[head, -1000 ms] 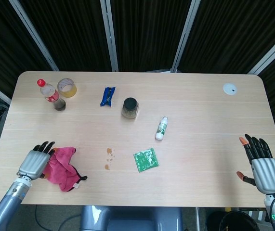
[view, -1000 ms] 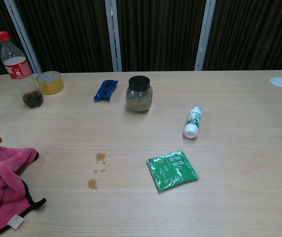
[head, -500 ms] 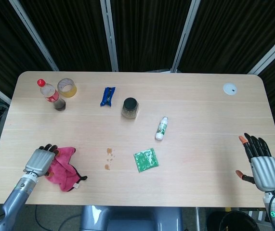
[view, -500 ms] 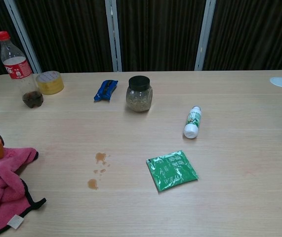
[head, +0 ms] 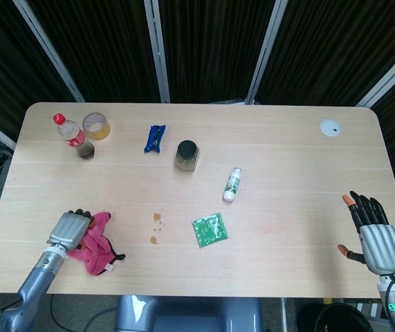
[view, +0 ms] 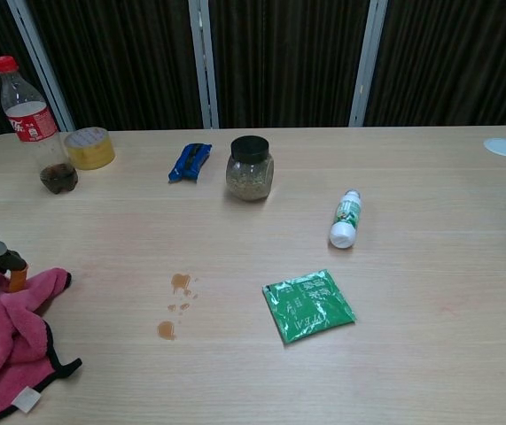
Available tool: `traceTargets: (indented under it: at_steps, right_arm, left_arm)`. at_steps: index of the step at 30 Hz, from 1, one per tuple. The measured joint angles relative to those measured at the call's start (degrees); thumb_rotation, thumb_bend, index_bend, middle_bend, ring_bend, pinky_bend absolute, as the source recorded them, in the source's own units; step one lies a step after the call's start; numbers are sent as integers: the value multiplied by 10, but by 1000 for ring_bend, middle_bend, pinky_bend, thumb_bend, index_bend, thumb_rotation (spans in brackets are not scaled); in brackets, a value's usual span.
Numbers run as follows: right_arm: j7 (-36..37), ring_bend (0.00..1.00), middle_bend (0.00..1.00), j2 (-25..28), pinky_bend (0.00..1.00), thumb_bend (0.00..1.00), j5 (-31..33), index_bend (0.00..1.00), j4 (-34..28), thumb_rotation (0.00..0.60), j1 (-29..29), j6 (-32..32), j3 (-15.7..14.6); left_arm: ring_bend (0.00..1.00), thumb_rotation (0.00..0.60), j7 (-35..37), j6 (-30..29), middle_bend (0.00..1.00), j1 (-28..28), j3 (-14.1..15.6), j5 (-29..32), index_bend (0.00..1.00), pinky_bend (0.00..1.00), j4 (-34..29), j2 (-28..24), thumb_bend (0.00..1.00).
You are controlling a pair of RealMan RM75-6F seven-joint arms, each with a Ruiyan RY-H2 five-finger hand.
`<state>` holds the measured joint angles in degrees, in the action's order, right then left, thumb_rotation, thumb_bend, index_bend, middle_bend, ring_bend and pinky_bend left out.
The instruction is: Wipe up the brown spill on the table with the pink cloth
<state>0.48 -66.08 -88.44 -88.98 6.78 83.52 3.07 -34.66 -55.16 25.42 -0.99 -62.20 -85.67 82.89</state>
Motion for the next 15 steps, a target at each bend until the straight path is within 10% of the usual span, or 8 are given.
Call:
traceTargets:
  at_steps: [15]
  right_arm:
    - [1,0,0,0,30,0,0,0,-1,600,0,1,0]
  left_arm:
    - [516,600,136,-59,609,23,-53,-103,788,594,-20,-4,571]
